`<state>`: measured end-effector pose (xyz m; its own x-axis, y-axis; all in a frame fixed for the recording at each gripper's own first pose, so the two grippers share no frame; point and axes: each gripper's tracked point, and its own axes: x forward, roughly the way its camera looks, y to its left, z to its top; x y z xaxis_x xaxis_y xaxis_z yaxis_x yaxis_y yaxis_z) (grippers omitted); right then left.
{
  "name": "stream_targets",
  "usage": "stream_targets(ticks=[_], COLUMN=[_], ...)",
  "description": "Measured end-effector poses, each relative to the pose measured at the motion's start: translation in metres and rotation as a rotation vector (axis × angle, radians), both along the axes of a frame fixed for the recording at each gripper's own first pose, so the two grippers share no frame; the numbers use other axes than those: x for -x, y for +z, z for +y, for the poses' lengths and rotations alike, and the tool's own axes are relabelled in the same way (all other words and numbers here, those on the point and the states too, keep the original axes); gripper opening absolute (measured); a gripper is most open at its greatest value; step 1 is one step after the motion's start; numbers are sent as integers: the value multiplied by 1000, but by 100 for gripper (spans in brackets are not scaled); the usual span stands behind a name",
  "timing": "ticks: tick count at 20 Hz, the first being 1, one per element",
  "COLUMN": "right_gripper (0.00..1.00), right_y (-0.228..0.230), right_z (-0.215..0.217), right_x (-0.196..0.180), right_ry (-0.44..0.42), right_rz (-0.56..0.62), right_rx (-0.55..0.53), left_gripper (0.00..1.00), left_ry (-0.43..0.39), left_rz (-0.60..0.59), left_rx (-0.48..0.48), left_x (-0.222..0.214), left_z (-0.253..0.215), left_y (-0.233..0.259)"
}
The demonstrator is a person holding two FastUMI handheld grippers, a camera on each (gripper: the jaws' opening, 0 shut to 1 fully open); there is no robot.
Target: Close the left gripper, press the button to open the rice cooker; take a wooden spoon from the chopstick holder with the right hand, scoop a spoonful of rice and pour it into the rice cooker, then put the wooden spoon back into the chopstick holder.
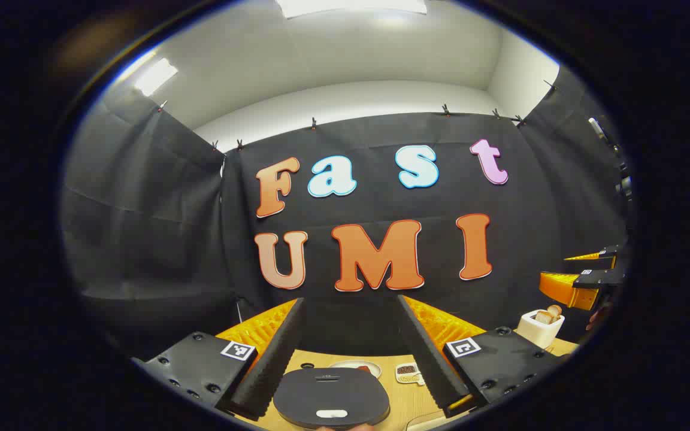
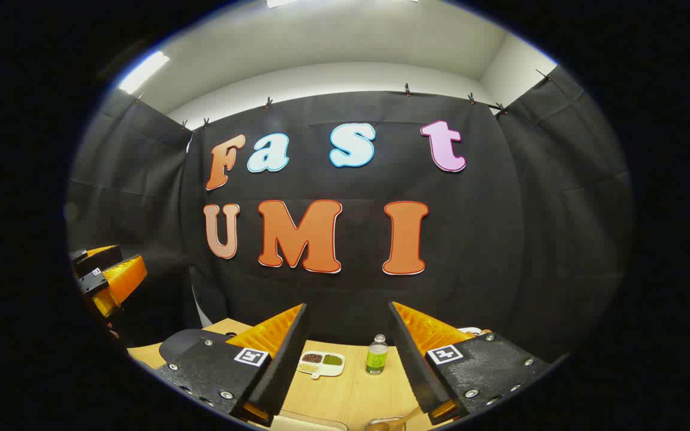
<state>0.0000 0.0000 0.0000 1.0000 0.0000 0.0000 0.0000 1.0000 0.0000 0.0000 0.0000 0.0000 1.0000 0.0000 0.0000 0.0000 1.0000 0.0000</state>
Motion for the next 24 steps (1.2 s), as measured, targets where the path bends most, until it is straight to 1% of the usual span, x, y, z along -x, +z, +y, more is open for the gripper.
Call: stream_targets(ticks=[1, 2, 3, 5, 7, 10, 11, 13, 17, 21, 23, 24], right_gripper=[82, 84, 81, 81, 81, 81, 81, 81, 81, 81, 81, 85], right_y=[1, 2, 3, 4, 5, 7, 9, 9, 14, 17, 16, 16], right_z=[0, -1, -2, -2, -2, -4, -5, -6, -4, -5, -4, -3], right_x=[0, 0, -2, -1, -1, -2, -1, -1, 1, 0, -1, 0], right_ry=[-1, -3, -7, -5, -3, -9, -13, -18, -10, -21, -18, -16], right_rz=[-2, -6, -10, -12, -10, -18, -22, -28, -49, -60, -61, -62], right_rx=[-3, -1, 7, 11, 0, -8, -5, 1, -6, -11, -12, -12], left_gripper=[100, 100, 100, 100, 94, 93, 100, 100, 100, 97, 96, 95], left_ry=[3, 4, 12, 16, 15, -9, -9, 1, -14, 6, 42, 64], left_rz=[2, 9, 15, 38, 65, 92, 93, 110, 117, 112, 114, 126], left_rx=[3, 2, -1, -7, -4, 2, 6, 2, 27, 32, 10, -11], left_x=[1, 0, 1, -2, -2, -3, -3, -2, -3, -6, -9, -11], left_z=[1, 2, 4, 6, 7, 2, 3, 6, 4, 14, 25, 32], left_y=[-2, -4, -6, -11, -17, -23, -23, -27, -26, -26, -26, -30])
